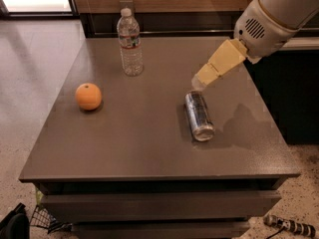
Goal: Place redbull can upright
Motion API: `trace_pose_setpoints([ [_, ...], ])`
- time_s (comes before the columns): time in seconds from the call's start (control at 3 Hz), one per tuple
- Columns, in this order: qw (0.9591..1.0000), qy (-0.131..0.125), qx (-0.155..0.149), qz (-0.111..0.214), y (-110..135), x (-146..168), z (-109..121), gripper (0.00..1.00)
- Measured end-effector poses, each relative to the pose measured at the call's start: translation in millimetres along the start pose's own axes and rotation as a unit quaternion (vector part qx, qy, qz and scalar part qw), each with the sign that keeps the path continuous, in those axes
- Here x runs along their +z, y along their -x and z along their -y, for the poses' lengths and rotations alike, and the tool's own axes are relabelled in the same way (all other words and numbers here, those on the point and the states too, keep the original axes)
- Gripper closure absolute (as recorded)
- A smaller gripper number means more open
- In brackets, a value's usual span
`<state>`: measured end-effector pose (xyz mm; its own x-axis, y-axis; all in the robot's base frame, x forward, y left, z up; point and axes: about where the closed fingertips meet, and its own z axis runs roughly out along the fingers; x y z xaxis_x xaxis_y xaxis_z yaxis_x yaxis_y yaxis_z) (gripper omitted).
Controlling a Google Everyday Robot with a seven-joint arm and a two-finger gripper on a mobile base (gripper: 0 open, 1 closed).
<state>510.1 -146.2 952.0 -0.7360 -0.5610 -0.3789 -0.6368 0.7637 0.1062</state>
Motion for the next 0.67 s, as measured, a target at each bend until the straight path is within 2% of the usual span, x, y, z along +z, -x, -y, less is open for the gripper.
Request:
trace_pose_setpoints([
  [0.33, 0.9942, 0.017, 0.094, -0.049, -24.0, 22.9, 33.2, 0.00],
  [0.67, 0.9892, 0.018, 0.123, -0.079, -27.8, 31.3, 40.2, 0.00],
])
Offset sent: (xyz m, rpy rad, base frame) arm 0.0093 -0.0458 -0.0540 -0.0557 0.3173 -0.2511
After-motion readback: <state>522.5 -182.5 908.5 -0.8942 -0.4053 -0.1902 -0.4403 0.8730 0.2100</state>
